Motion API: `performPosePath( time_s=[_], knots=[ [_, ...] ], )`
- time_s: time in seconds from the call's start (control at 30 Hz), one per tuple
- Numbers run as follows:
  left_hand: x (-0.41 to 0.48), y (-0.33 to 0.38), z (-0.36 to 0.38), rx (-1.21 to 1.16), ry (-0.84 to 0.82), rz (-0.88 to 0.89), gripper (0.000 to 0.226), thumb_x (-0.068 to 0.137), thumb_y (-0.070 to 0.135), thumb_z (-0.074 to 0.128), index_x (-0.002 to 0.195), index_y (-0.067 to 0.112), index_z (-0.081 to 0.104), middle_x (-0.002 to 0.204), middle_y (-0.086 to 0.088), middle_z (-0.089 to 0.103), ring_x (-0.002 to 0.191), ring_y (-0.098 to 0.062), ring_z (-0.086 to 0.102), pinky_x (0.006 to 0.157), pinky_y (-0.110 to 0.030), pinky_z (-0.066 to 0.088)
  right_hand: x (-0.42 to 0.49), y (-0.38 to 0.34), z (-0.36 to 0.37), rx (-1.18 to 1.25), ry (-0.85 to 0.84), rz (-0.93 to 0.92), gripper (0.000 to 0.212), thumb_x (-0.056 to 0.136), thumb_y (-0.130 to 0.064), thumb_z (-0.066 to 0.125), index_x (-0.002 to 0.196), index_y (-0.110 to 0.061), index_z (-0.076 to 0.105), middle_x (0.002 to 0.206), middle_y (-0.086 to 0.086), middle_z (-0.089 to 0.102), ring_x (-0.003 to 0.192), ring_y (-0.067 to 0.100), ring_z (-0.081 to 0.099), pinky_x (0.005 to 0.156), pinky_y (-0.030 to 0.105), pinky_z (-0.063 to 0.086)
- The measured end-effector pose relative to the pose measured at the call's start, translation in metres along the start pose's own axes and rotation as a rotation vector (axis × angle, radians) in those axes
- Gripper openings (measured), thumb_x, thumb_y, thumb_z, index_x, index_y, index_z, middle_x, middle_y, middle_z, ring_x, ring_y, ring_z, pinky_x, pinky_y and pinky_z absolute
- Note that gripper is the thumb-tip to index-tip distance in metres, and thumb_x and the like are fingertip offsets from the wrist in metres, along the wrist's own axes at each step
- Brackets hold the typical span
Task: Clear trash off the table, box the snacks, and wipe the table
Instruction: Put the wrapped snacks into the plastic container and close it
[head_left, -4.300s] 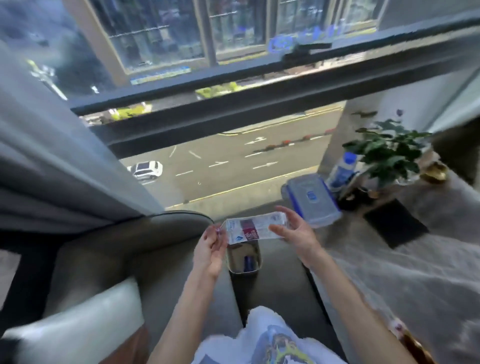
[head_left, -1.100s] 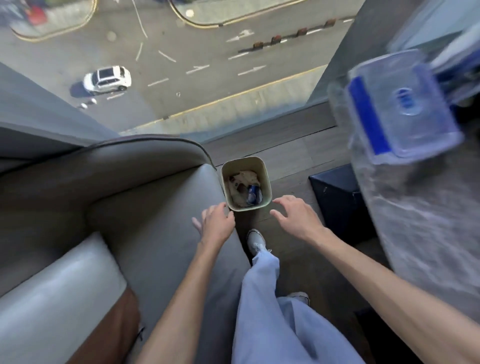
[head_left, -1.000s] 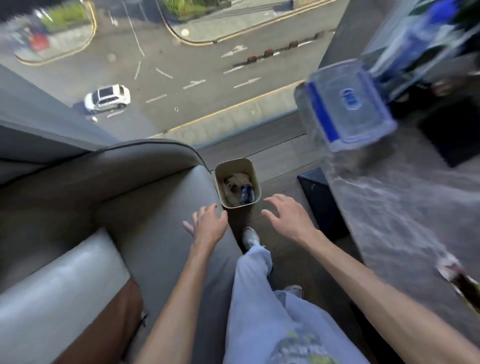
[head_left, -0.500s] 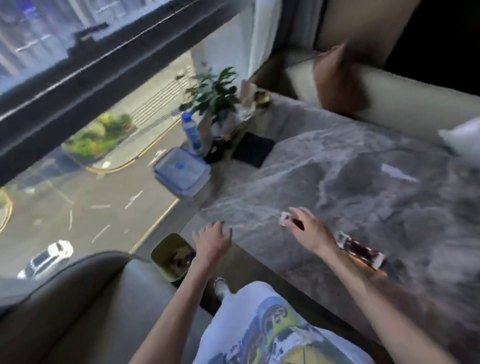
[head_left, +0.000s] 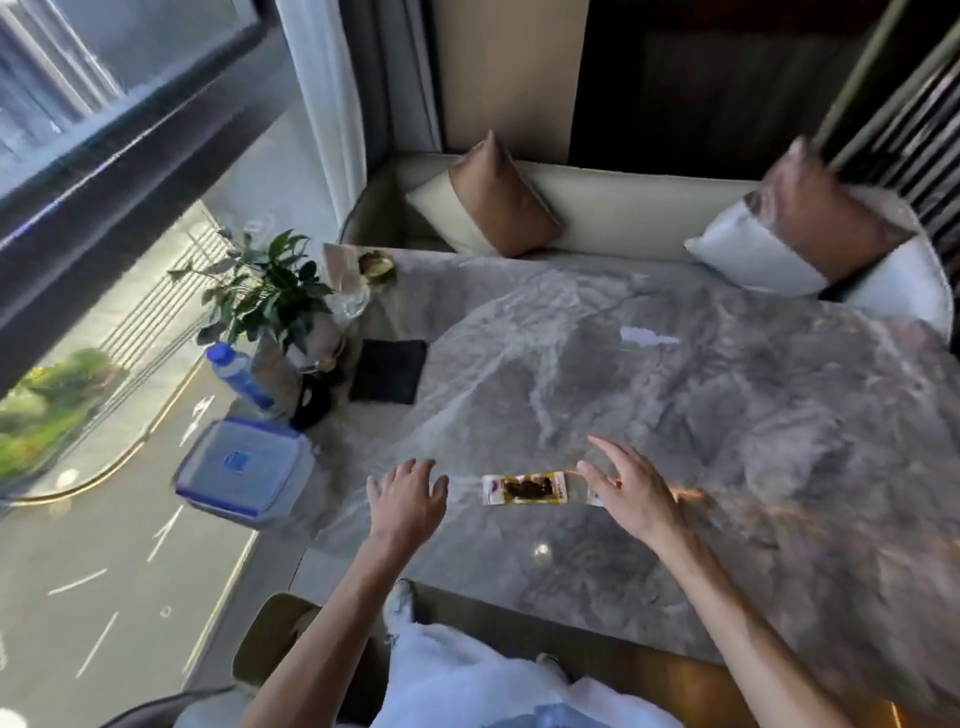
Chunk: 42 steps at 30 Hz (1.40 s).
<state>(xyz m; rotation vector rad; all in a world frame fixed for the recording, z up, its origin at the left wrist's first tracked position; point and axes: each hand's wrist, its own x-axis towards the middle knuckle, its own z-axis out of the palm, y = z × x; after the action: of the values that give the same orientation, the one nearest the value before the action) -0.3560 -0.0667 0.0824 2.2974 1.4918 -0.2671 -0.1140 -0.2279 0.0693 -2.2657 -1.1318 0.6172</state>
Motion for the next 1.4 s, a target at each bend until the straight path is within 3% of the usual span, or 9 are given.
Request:
performPosePath(
  time_s=[0.2,0.33,0.57,0.77,0.93,1.1,1.2,1.3,1.4],
  knots=[
    [0.035,-0.088,-0.026,-0.049,-0.002,-0.050,0.046,0.098,0.043,0.037,0.138,0.026,0.048,0.145,0.000,0.050,0.134,-0.025,0.047,0.114,-0.043,0.029,0.048,-0.078,0.069,0.061,-0.062,-0.016,0.045,0.094,-0.038,0.059,0.134,-0.017,0.057,0.138,0.003,0.058,0.130,0.020,0.051,0.106,0.025,0.033],
    [0.059,-0.170,-0.047,-0.096,0.004,-0.138,0.043,0.099,0.041,0.035,0.132,0.021,0.053,0.139,-0.007,0.055,0.127,-0.030,0.052,0.107,-0.041,0.037,0.079,-0.137,0.126,0.127,-0.158,0.021,0.050,0.094,-0.045,0.054,0.138,-0.020,0.053,0.143,0.002,0.054,0.134,0.019,0.048,0.110,0.030,0.035],
    [0.100,-0.285,-0.067,-0.339,0.048,-0.246,0.038,0.099,0.029,0.042,0.131,0.016,0.058,0.135,-0.011,0.060,0.123,-0.031,0.057,0.101,-0.038,0.045,0.115,-0.215,0.205,0.194,-0.259,0.092,0.051,0.094,-0.054,0.050,0.139,-0.029,0.050,0.145,-0.004,0.051,0.135,0.015,0.045,0.104,0.025,0.033],
    [0.138,-0.309,-0.074,-0.414,0.050,-0.185,0.038,0.099,0.028,0.042,0.130,0.016,0.059,0.134,-0.006,0.062,0.123,-0.024,0.058,0.101,-0.034,0.044,0.124,-0.242,0.232,0.232,-0.258,0.178,0.049,0.094,-0.051,0.051,0.138,-0.029,0.052,0.143,-0.002,0.053,0.134,0.014,0.047,0.103,0.022,0.032],
    [0.165,-0.281,-0.073,-0.434,0.030,-0.073,0.028,0.096,0.027,0.041,0.108,0.016,0.064,0.112,-0.007,0.070,0.107,-0.027,0.064,0.083,-0.036,0.049,0.131,-0.243,0.225,0.166,-0.299,0.207,0.049,0.095,-0.053,0.048,0.139,-0.031,0.049,0.145,-0.004,0.051,0.135,0.012,0.046,0.101,0.022,0.032],
    [0.172,-0.258,-0.070,-0.443,0.054,-0.084,0.026,0.093,0.023,0.044,0.107,0.015,0.064,0.111,-0.008,0.070,0.103,-0.029,0.064,0.083,-0.037,0.050,0.134,-0.231,0.208,0.108,-0.293,0.215,0.050,0.095,-0.053,0.047,0.139,-0.029,0.050,0.144,-0.003,0.054,0.134,0.015,0.048,0.100,0.023,0.033],
    [0.168,-0.275,-0.070,-0.466,0.183,-0.163,0.031,0.091,0.018,0.045,0.112,0.017,0.068,0.114,-0.007,0.072,0.103,-0.026,0.066,0.081,-0.035,0.052,0.133,-0.230,0.216,0.085,-0.366,0.223,0.052,0.095,-0.053,0.047,0.140,-0.026,0.050,0.142,-0.001,0.055,0.132,0.016,0.050,0.105,0.029,0.037],
    [0.170,-0.315,-0.078,-0.461,0.310,-0.308,0.035,0.088,0.013,0.048,0.118,0.011,0.067,0.122,-0.014,0.069,0.110,-0.033,0.064,0.087,-0.037,0.050,0.135,-0.249,0.247,0.166,-0.499,0.269,0.057,0.096,-0.051,0.049,0.143,-0.019,0.047,0.144,0.003,0.054,0.133,0.017,0.050,0.112,0.032,0.037],
    [0.175,-0.358,-0.083,-0.489,0.136,-0.517,0.049,0.091,0.026,0.048,0.138,0.010,0.051,0.142,-0.018,0.054,0.128,-0.037,0.052,0.106,-0.043,0.041,0.136,-0.276,0.288,0.422,-0.623,0.486,0.066,0.096,-0.051,0.048,0.150,-0.014,0.037,0.153,0.006,0.042,0.139,0.020,0.042,0.116,0.035,0.033]
  ],
)
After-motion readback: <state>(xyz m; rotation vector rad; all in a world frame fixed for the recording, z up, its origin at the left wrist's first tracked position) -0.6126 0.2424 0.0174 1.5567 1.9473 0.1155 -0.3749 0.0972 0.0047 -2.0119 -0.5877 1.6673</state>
